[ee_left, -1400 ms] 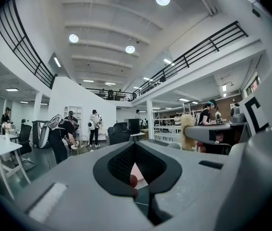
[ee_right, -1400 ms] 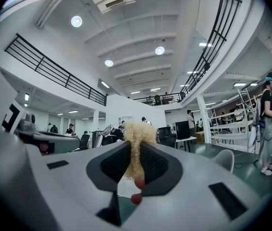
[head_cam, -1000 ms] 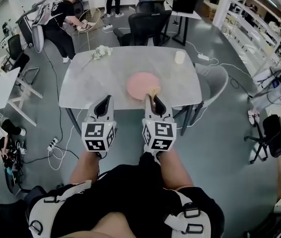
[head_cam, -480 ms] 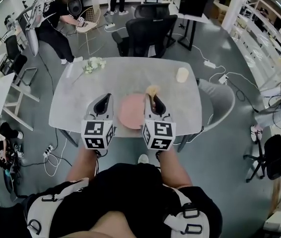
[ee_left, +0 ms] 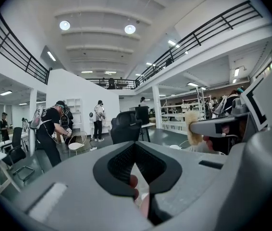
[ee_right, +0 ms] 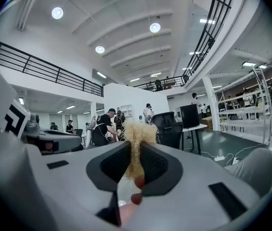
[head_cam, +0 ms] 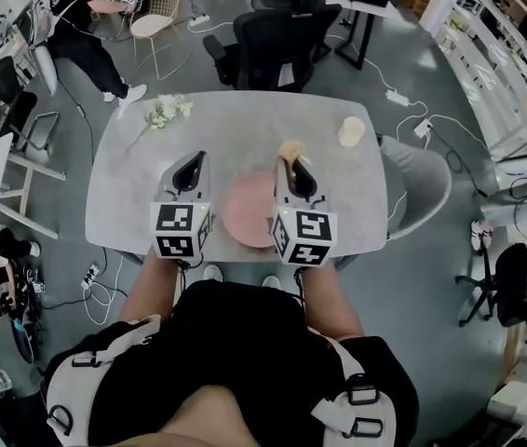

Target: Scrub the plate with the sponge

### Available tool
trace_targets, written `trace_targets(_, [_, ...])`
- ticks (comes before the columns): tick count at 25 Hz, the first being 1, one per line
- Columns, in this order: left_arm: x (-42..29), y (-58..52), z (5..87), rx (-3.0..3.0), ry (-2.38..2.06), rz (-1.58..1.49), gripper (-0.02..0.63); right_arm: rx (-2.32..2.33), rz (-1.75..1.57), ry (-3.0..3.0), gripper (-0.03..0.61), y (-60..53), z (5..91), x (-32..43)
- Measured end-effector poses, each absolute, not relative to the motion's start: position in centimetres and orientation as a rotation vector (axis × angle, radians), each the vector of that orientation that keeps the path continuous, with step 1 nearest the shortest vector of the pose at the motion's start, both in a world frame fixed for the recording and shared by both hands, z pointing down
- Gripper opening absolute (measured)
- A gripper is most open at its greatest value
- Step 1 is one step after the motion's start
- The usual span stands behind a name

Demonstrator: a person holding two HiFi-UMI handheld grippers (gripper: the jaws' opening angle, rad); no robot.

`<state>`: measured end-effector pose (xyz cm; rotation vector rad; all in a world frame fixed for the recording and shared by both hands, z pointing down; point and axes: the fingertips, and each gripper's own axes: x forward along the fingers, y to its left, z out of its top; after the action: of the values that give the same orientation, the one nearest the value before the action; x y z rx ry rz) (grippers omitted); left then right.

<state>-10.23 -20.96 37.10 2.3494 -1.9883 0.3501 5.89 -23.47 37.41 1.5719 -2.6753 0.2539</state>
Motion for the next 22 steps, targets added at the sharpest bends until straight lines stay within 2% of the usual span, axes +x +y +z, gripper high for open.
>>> trace_targets(10, [-10.4, -25.2, 39.8, 2.486, -1.746, 0.399, 0.006, 1.702, 0.210, -2.553, 0.058, -25.1, 38.2, 5.2])
trace_targets(15, [-9.8, -26.7, 44.0, 2.448, -1.573, 0.446, 0.071, 1.743, 0.245, -2.488, 0.058, -25.5, 39.6, 6.5])
trace_targets(22, [-10.1, -27.0, 51.7, 2.305, -1.468, 0.595, 0.071, 1.766, 0.262, -2.425, 0.058, -25.3, 40.8, 7.4])
